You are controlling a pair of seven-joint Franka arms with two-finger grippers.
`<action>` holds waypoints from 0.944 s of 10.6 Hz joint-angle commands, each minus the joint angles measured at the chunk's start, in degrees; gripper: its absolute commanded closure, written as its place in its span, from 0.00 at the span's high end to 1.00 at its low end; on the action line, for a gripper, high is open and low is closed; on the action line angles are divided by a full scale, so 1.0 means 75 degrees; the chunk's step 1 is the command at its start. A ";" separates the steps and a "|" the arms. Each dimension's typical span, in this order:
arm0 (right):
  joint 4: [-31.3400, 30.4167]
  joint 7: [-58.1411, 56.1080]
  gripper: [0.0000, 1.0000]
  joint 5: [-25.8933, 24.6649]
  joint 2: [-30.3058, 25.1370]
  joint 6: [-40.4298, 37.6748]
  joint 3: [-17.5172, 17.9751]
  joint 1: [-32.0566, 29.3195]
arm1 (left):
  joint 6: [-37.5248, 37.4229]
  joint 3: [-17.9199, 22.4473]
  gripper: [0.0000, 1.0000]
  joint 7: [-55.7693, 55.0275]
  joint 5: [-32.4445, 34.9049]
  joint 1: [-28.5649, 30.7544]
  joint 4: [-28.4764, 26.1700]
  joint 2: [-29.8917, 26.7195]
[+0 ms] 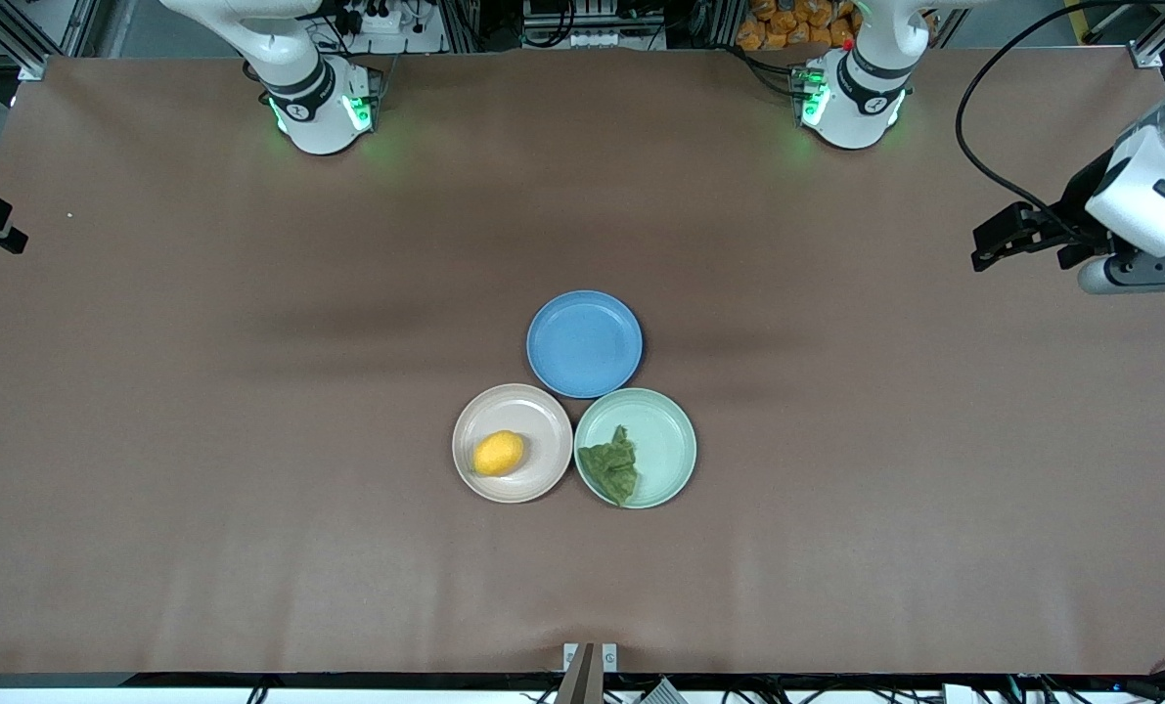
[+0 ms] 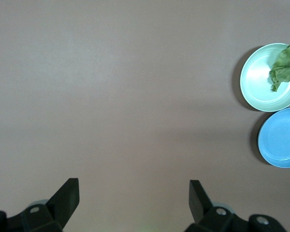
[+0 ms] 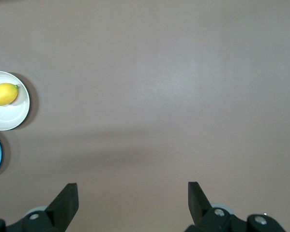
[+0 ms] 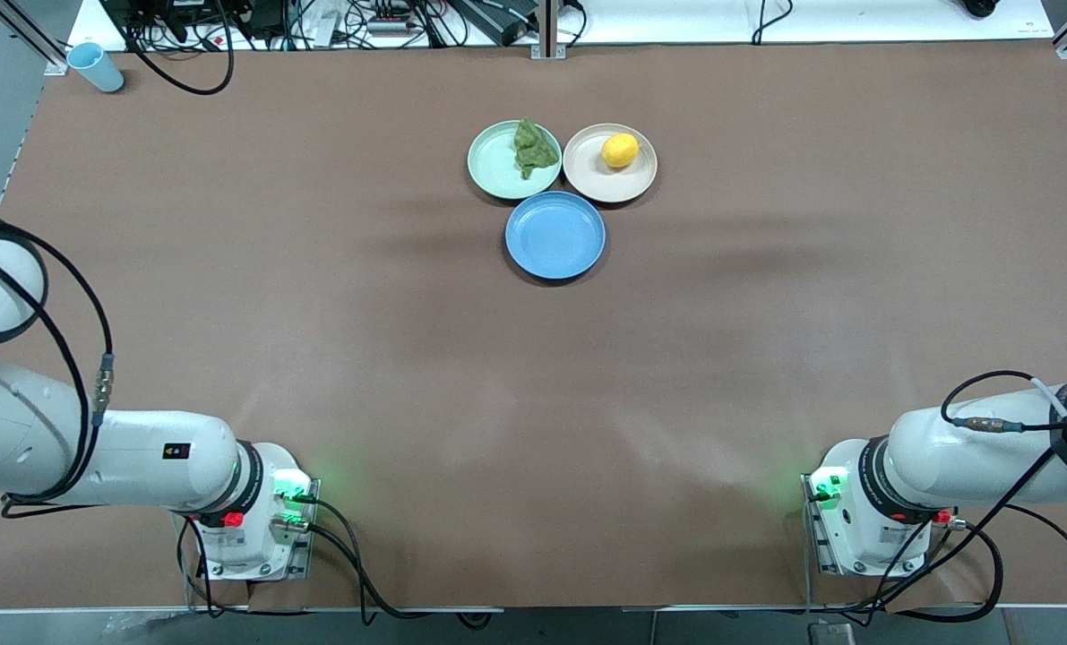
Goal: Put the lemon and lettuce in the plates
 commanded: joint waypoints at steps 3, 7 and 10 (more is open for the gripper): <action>-0.0068 0.0025 1.00 -0.0067 -0.0017 0.0066 0.0055 -0.0071 | -0.0119 -0.0064 1.00 0.0142 0.0152 0.0082 -0.0077 -0.0138; -0.0103 0.0025 1.00 -0.0078 -0.0029 0.0066 0.0055 -0.0071 | -0.0154 0.0018 1.00 0.0412 0.0164 0.0164 -0.0089 -0.0138; -0.0114 0.0025 1.00 -0.0078 -0.0017 0.0066 0.0055 -0.0071 | -0.0154 0.0007 1.00 0.0400 0.0094 0.0164 -0.0077 -0.0103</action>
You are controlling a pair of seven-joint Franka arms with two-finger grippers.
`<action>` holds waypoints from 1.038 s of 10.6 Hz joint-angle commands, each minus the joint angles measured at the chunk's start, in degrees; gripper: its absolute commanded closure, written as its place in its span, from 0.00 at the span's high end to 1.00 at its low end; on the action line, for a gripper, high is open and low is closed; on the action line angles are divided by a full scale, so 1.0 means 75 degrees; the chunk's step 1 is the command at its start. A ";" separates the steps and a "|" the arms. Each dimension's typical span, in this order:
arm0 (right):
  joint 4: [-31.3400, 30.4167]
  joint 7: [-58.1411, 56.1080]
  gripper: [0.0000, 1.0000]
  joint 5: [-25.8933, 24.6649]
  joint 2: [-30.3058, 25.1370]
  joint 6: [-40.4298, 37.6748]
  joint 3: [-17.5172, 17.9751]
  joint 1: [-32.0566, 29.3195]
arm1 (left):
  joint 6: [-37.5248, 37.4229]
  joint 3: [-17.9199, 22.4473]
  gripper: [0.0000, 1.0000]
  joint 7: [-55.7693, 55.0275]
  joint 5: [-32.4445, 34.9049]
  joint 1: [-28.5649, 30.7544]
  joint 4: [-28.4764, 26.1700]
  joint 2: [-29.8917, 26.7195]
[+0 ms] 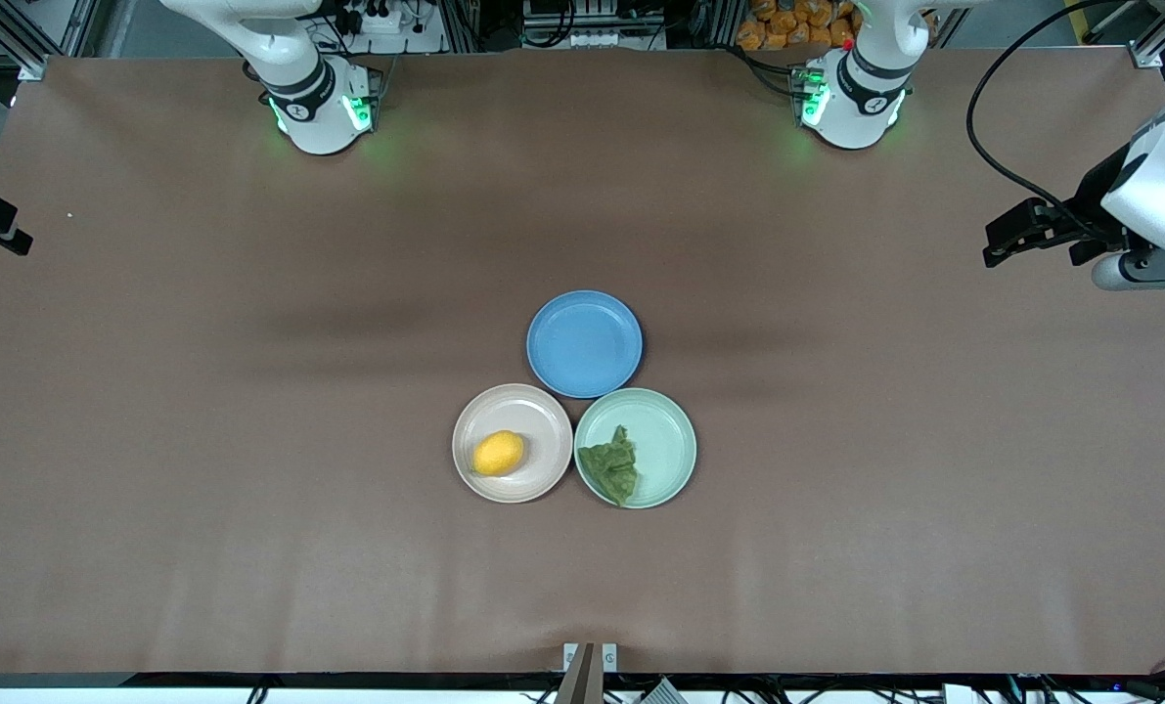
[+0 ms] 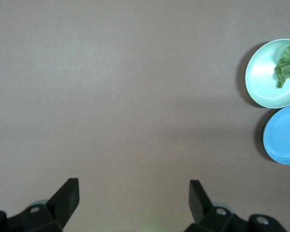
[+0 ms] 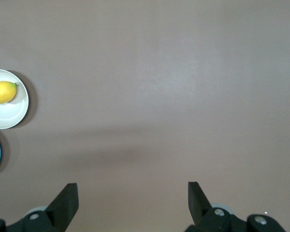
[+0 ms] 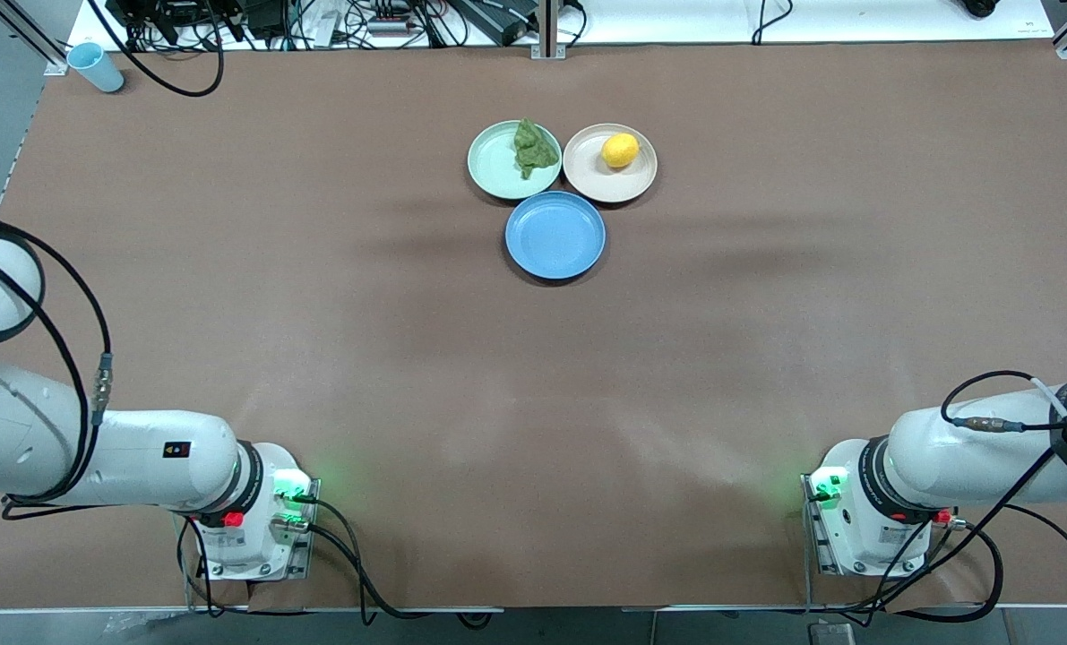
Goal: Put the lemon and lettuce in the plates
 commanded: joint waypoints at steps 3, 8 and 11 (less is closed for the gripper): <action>-0.0031 0.0024 1.00 -0.0078 -0.0033 0.0056 0.0057 -0.0058 | -0.0084 -0.0032 1.00 0.0235 0.0175 0.0049 -0.0050 -0.0035; -0.0125 0.0024 1.00 -0.0090 -0.0103 0.0056 0.0057 -0.0023 | -0.0084 -0.0032 1.00 0.1032 0.0187 0.0108 -0.0039 0.0059; -0.0149 0.0024 1.00 -0.0090 -0.0115 0.0056 0.0069 -0.0012 | -0.0084 -0.0020 1.00 0.0904 0.0187 0.0084 -0.0039 0.0071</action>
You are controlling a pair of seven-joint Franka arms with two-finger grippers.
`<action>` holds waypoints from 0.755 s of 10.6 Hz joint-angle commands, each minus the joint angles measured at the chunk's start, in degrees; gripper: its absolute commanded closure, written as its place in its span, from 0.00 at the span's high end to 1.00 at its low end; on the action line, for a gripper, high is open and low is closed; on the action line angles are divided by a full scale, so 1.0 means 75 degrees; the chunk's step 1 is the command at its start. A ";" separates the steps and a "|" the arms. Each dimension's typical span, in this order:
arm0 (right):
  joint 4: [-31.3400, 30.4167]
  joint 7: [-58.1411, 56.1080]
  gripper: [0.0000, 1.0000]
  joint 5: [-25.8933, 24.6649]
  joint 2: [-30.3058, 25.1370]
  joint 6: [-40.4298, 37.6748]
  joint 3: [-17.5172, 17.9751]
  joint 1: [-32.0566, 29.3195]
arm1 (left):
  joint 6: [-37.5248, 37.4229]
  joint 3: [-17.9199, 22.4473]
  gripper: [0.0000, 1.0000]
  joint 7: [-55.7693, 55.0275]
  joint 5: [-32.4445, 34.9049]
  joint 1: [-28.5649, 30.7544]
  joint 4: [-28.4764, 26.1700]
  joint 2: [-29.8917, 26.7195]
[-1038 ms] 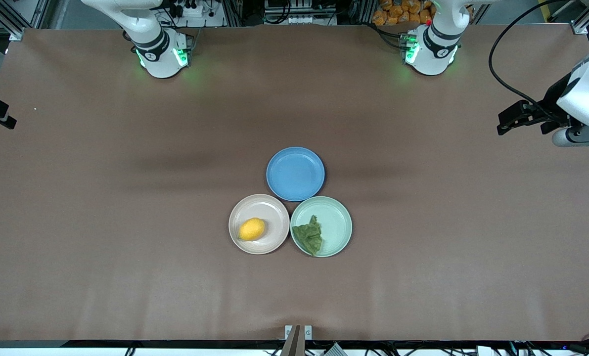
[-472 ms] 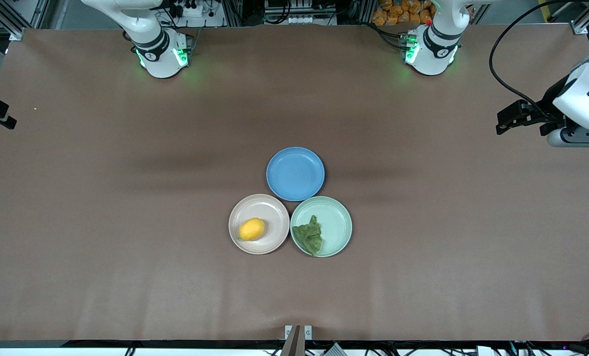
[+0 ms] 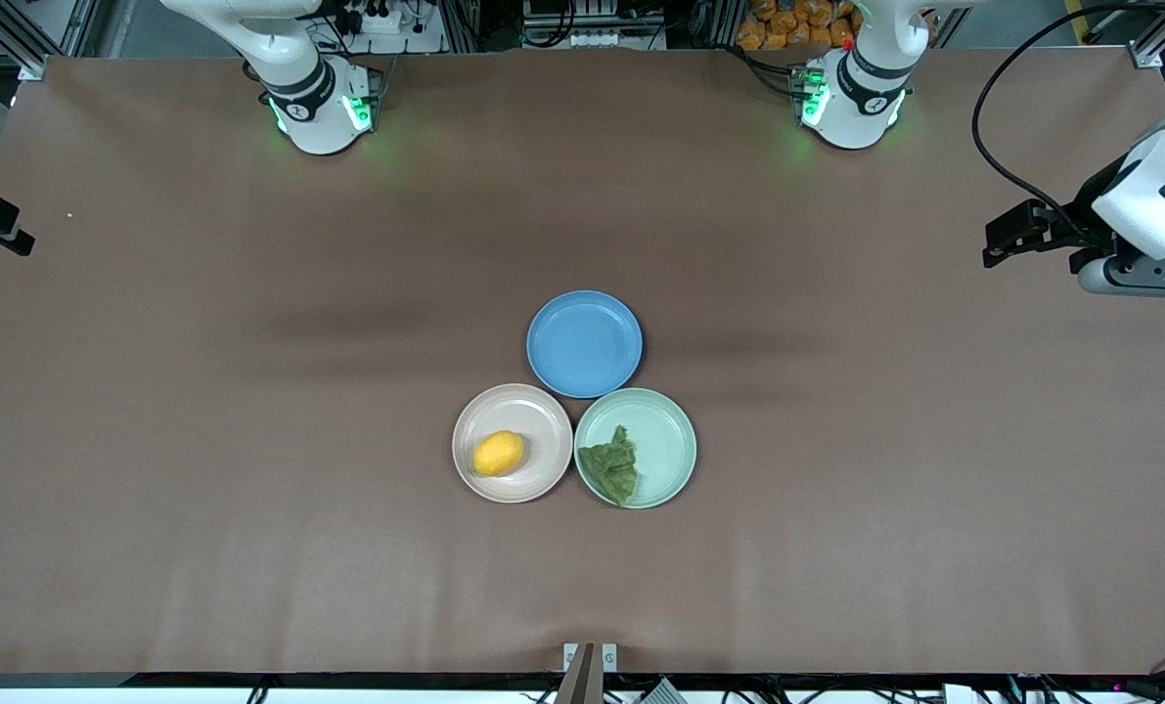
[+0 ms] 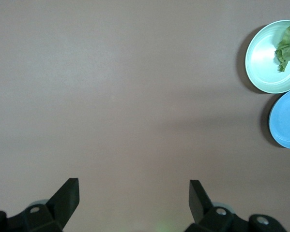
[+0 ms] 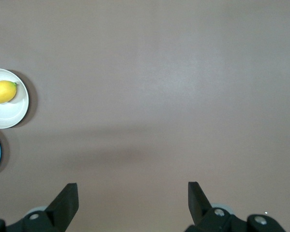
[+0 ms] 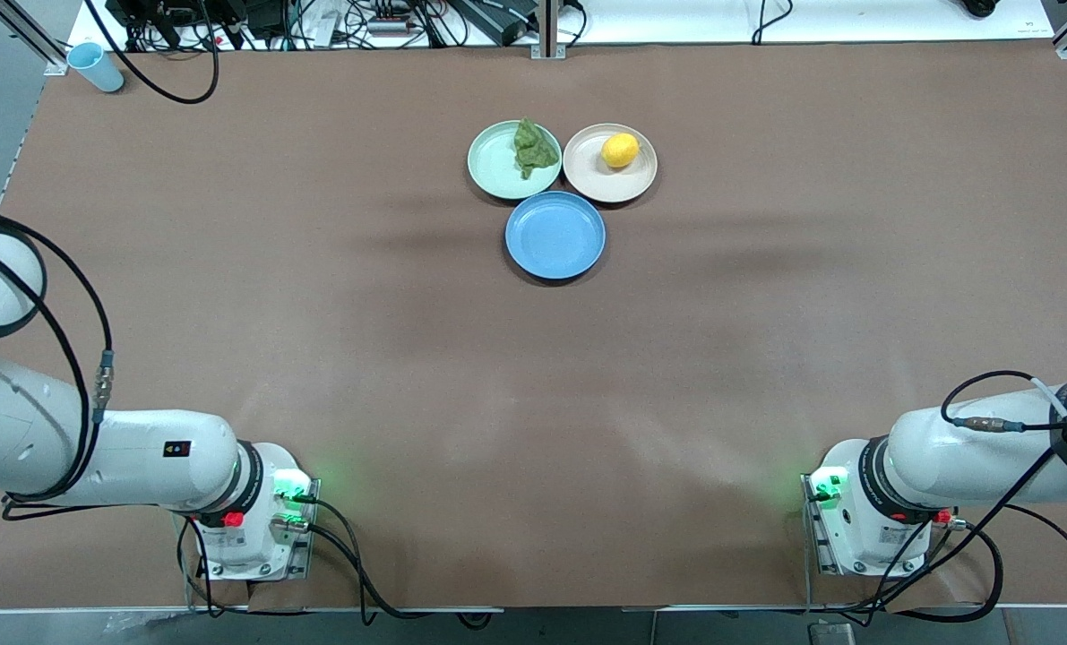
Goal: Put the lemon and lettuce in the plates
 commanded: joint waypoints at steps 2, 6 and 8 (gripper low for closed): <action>-0.0139 0.0024 1.00 -0.0090 -0.0114 0.0048 0.0054 -0.0013 | -0.0095 -0.0047 1.00 -0.0467 0.0384 0.0012 0.0019 -0.0023; -0.0139 0.0024 1.00 -0.0090 -0.0114 0.0048 0.0054 -0.0013 | -0.0084 -0.0106 1.00 -0.0423 0.0656 -0.0035 0.0031 -0.0023; -0.0151 0.0036 1.00 -0.0090 -0.0103 0.0048 0.0054 -0.0025 | -0.0084 -0.0106 1.00 -0.0447 0.0575 -0.0012 0.0019 -0.0023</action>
